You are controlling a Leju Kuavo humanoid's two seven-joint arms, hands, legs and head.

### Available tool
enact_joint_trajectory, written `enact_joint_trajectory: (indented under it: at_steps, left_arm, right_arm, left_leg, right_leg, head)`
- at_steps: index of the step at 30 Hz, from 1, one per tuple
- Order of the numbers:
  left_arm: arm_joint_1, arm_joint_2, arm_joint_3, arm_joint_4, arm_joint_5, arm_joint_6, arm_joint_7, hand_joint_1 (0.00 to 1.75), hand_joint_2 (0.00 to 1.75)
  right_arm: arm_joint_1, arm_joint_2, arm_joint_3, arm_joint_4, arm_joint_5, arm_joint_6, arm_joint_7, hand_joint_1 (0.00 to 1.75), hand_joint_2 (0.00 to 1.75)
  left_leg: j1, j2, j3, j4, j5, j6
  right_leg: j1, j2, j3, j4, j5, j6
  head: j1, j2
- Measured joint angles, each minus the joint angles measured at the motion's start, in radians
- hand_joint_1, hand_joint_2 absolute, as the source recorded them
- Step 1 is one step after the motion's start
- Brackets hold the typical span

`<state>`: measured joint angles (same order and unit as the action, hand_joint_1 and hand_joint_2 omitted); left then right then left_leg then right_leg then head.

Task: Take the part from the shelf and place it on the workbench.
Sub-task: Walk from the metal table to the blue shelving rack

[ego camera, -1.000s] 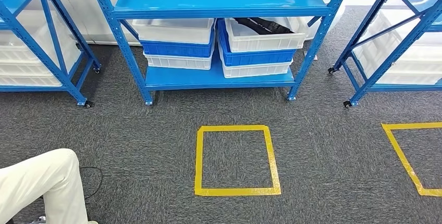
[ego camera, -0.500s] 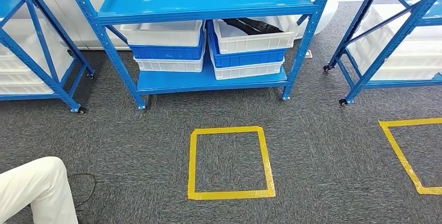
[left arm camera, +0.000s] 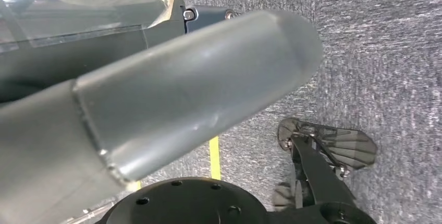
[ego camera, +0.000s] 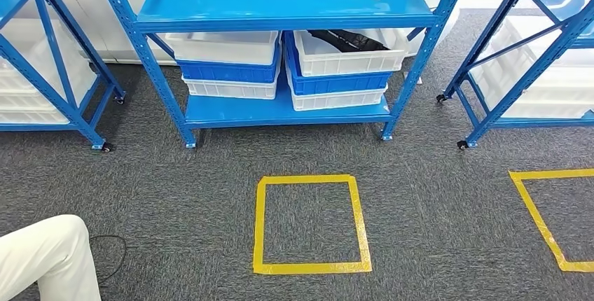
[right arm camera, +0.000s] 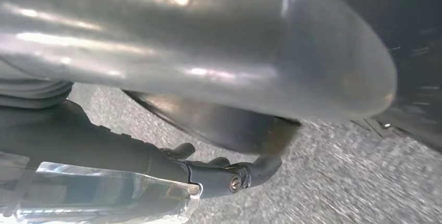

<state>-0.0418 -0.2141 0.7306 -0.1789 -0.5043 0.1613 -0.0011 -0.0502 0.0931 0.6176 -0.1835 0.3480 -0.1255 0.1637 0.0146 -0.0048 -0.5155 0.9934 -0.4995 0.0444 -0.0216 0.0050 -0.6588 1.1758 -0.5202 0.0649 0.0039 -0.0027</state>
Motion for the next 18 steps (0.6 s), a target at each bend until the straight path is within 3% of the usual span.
enact_joint_trajectory:
  at_steps: [1,3,7,9,11,12,13,14,16,18]
  left_arm:
    - [0.0,-0.001,0.0,0.0,0.0,0.001,0.0,0.0,0.0]
    - [0.0,-0.002,0.0,0.0,0.0,0.002,0.0,0.0,0.0]
    - [-0.003,-0.001,0.0,0.0,0.0,0.006,0.0,0.0,0.0]
    - [-0.004,-0.001,0.0,0.0,0.0,0.006,-0.001,0.0,0.0]
    - [-0.003,-0.001,0.0,0.0,0.0,0.006,-0.001,0.0,0.0]
    - [-0.002,-0.001,0.0,0.0,0.0,0.006,-0.001,0.0,0.0]
    - [-0.001,-0.001,0.0,0.0,0.0,0.006,-0.001,0.0,0.0]
    - [0.0,-0.001,0.0,0.0,0.0,0.006,-0.001,0.0,0.0]
    - [0.0,0.0,0.001,0.0,0.0,0.006,-0.001,0.0,0.0]
    - [-0.001,0.0,0.001,0.0,0.0,0.006,-0.001,0.0,0.0]
  right_arm:
    - [0.0,0.0,0.0,0.0,0.001,0.0,0.0,0.0,0.0]
    - [-0.002,0.0,0.001,0.0,0.001,0.001,0.0,0.0,0.0]
    - [-0.004,0.0,0.001,0.0,0.002,0.002,0.0,0.0,0.0]
    - [-0.005,0.001,0.001,0.0,0.002,0.002,0.0,0.0,0.0]
    - [-0.006,0.001,0.001,0.0,0.002,0.002,0.0,0.0,0.0]
    - [-0.006,0.001,0.001,0.0,0.002,0.002,0.0,0.0,0.0]
    - [-0.005,0.001,0.001,0.0,0.002,0.002,0.0,0.0,0.0]
    - [-0.004,0.001,0.001,0.0,0.002,0.002,0.0,0.0,0.0]
    - [-0.003,0.002,0.001,0.0,0.002,0.002,0.0,0.0,0.0]
    - [-0.006,0.002,0.001,0.0,0.003,0.002,0.0,0.0,0.0]
  left_leg:
    - [-0.002,-0.001,0.006,0.001,-0.008,-0.006]
    - [-0.007,-0.001,0.016,0.002,-0.026,-0.018]
    - [-0.001,0.002,0.023,0.014,-0.051,-0.039]
    - [0.002,0.002,-0.017,0.1,-0.094,-0.048]
    - [0.004,0.002,-0.1,0.241,-0.147,-0.053]
    - [0.004,0.002,-0.137,0.289,-0.153,-0.055]
    - [0.005,0.002,-0.159,0.303,-0.138,-0.055]
    - [0.006,0.002,-0.161,0.278,-0.102,-0.054]
    - [0.005,0.002,-0.124,0.154,-0.01,-0.048]
    - [0.001,0.001,-0.088,0.063,0.028,-0.038]
  right_leg:
    - [-0.002,-0.003,0.029,-0.07,0.034,0.005]
    - [0.0,-0.007,0.068,-0.155,0.066,-0.004]
    - [-0.001,-0.004,0.085,-0.166,0.056,-0.039]
    - [-0.006,-0.003,0.098,-0.169,0.049,-0.055]
    - [-0.004,-0.003,0.108,-0.169,0.038,-0.066]
    - [-0.003,-0.002,0.114,-0.168,0.032,-0.068]
    - [-0.003,0.0,0.122,-0.168,0.026,-0.068]
    - [-0.003,0.002,0.132,-0.168,0.018,-0.065]
    - [-0.003,0.006,0.154,-0.169,0.001,-0.058]
    - [0.004,0.008,0.164,-0.172,-0.015,-0.046]
  head:
    - [0.0,0.0]
    - [0.0,0.0]
    - [-0.004,0.0]
    - [-0.006,0.0]
    - [-0.007,0.0]
    - [-0.007,0.0]
    - [-0.007,0.0]
    - [-0.007,0.0]
    - [-0.007,0.0]
    - [-0.007,0.0]
